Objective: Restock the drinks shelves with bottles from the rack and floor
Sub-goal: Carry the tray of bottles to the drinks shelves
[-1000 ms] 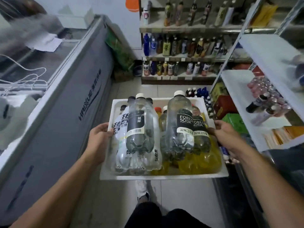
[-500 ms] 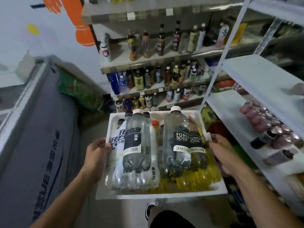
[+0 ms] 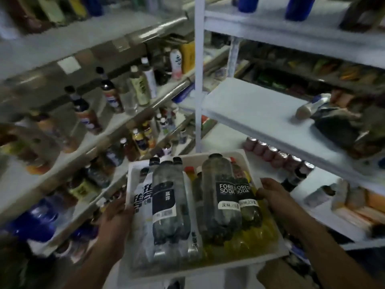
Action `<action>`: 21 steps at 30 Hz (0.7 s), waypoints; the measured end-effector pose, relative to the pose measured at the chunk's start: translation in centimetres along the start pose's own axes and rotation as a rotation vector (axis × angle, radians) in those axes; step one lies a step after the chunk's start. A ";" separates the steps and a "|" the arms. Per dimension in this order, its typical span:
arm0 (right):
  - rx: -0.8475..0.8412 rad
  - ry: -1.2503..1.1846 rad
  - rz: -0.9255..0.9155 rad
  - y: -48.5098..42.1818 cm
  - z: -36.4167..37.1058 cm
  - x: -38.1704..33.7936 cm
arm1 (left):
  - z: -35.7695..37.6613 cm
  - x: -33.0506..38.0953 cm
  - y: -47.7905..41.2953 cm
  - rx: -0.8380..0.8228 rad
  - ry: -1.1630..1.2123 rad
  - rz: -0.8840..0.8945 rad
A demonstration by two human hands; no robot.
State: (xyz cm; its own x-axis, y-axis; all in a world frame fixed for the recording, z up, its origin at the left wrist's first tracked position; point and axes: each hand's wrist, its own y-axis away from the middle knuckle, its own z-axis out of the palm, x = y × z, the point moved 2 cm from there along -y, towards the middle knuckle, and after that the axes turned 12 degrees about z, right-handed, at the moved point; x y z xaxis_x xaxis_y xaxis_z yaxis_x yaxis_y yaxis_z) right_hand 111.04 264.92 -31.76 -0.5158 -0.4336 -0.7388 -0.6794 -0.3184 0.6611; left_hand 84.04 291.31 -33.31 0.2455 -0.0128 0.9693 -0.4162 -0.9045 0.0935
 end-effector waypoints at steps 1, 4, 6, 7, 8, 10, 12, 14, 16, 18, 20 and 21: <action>0.028 -0.020 0.004 -1.1 0.0 -0.9 | 1.4 0.7 -3.0 -0.037 0.008 0.015; 0.144 -0.073 0.022 -4.0 -0.8 -3.9 | 6.5 3.2 -11.3 -0.170 -0.046 0.061; 0.223 -0.114 0.053 -5.6 -1.8 -5.5 | 10.2 5.1 -15.3 -0.280 -0.045 0.071; 0.272 -0.131 0.062 -6.3 -2.6 -6.2 | 12.2 6.0 -16.9 -0.339 -0.022 0.084; 0.314 -0.147 0.063 -7.1 -3.5 -7.1 | 14.2 7.0 -18.6 -0.384 -0.005 0.088; 0.383 -0.174 0.057 -8.9 -5.2 -9.5 | 18.3 9.3 -22.0 -0.445 -0.004 0.105; 0.437 -0.185 0.045 -10.9 -7.5 -11.9 | 22.5 11.2 -24.8 -0.472 -0.019 0.131; 0.448 -0.138 0.032 -12.8 -9.5 -14.2 | 26.1 12.7 -26.8 -0.494 -0.037 0.150; 0.479 -0.149 0.015 -14.8 -11.5 -16.0 | 30.0 14.4 -28.5 -0.537 -0.069 0.183; 0.511 -0.169 -0.010 -16.5 -12.5 -17.4 | 33.4 15.5 -30.0 -0.555 -0.060 0.203; 0.556 -0.195 0.014 -19.1 -13.8 -18.8 | 38.3 16.2 -32.5 -0.624 -0.049 0.201; 0.536 -0.185 0.030 -19.7 -13.4 -19.0 | 39.1 15.9 -32.7 -0.627 -0.068 0.214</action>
State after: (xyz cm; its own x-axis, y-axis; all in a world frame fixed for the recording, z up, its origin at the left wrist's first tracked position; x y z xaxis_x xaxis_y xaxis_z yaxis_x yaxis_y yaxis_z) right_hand 141.27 268.11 -29.01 -0.5890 -0.2658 -0.7632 -0.8081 0.1848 0.5593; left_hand 135.83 304.04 -29.85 0.1470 -0.2104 0.9665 -0.8875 -0.4595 0.0350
